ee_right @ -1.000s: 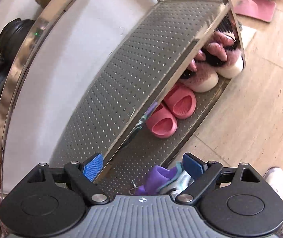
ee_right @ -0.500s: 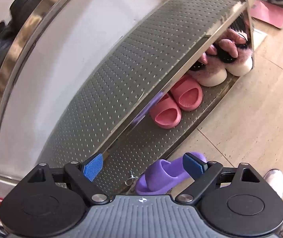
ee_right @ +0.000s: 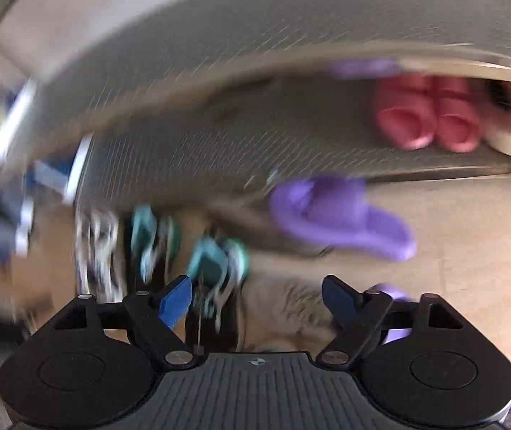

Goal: Organize scattered shoes
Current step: 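Grasp the second teal-lined black sneaker with the right tool, set it beside its mate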

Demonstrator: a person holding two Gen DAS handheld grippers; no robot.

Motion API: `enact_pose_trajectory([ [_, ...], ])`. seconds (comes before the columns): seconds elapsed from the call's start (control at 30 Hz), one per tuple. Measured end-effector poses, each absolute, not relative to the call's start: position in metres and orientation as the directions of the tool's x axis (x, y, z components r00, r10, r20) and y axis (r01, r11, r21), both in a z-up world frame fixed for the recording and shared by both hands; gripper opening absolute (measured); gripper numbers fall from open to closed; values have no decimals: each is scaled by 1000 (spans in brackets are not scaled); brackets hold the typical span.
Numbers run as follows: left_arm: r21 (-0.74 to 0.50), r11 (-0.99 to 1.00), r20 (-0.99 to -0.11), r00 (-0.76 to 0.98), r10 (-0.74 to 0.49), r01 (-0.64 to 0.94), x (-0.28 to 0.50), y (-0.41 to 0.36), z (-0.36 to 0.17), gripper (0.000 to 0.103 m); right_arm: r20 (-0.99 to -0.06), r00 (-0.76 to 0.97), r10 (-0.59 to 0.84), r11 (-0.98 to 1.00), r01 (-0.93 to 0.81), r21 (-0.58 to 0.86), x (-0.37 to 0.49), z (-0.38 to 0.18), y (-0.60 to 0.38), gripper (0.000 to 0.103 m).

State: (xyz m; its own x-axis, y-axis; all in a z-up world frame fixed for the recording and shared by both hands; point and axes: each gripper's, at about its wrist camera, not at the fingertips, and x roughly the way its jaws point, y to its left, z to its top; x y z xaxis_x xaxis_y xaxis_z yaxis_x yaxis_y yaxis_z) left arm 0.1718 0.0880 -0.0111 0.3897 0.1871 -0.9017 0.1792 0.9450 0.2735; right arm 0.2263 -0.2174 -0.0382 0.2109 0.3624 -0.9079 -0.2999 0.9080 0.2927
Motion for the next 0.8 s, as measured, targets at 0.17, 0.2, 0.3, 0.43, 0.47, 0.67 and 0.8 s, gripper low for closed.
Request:
enact_pose_trajectory([
  [0.17, 200, 971, -929, 341, 146, 128, 172, 118, -22, 94, -929, 130, 347, 918, -247, 309, 208, -92, -160, 56],
  [0.2, 199, 972, -923, 358, 141, 129, 173, 121, -19, 95, -933, 115, 341, 931, -181, 318, 210, -109, -151, 55],
  [0.3, 208, 971, -904, 402, 146, 115, 177, 128, -6, 96, -957, 96, 273, 962, -42, 270, 223, -148, -129, 49],
  [0.43, 146, 986, -902, 420, 101, 75, 181, 141, 10, 96, -974, 85, 210, 970, 104, 218, 246, -184, -113, 50],
  [0.47, 122, 990, -903, 422, 84, 65, 182, 145, 13, 96, -973, 90, 211, 966, 137, 221, 251, -190, -109, 50],
  [0.67, 89, 996, -908, 413, 77, 10, 185, 162, 17, 96, -990, 113, 85, 991, 96, 96, 272, -224, -79, 34],
  [0.8, 102, 994, -909, 404, 104, -26, 187, 169, 15, 96, -995, 100, 4, 1000, -9, 3, 269, -237, -61, 15],
])
